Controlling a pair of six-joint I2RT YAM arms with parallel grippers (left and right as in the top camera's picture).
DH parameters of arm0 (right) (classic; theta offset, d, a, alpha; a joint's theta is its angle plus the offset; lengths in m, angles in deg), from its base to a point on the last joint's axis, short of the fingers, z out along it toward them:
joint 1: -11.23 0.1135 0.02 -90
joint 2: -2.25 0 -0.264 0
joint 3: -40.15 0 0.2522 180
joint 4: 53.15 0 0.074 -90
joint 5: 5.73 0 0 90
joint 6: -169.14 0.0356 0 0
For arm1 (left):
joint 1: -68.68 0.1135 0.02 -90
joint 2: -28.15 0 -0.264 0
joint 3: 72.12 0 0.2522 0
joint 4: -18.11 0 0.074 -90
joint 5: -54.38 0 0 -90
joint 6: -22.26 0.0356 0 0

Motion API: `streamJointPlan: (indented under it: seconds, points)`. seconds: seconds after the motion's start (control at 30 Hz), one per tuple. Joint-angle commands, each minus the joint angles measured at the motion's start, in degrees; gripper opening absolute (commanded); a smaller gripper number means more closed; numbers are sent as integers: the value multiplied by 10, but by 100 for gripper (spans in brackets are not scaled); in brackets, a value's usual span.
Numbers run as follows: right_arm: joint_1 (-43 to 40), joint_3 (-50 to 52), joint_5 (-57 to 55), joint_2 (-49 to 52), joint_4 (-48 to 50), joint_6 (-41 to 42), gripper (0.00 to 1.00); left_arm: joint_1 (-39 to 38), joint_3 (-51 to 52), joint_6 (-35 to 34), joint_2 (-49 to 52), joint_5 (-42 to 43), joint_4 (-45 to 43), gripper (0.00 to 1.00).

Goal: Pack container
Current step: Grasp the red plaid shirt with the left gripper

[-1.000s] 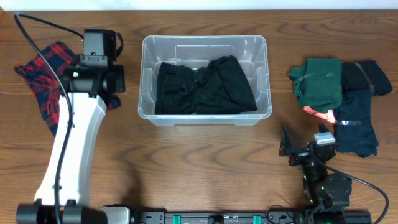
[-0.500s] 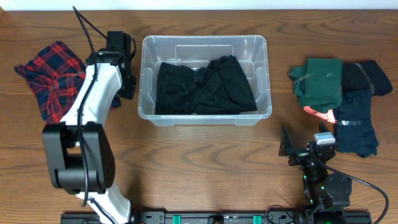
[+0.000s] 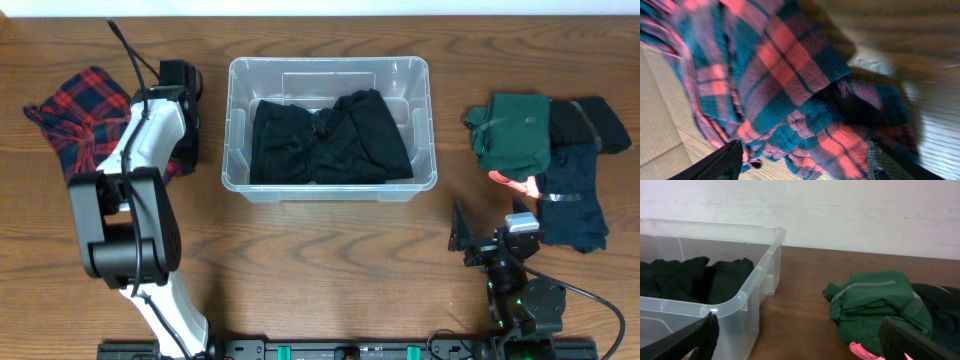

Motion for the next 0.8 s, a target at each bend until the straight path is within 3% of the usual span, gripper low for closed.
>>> streamJointPlan:
  seconds: [0.0, 0.33, 0.67, 0.77]
  points:
    - [-6, 2, 2, -4, -1, 2, 99, 0, -2, -18, 16, -12, 5, 79]
    - [-6, 2, 2, -4, -1, 2, 99, 0, -2, -73, 32, -18, -6, 79]
    - [-6, 2, 2, -4, -1, 2, 99, 0, -2, -75, 97, -23, -36, 79]
    - [-6, 2, 2, -4, -1, 2, 99, 1, -2, -96, 102, -34, -45, 73]
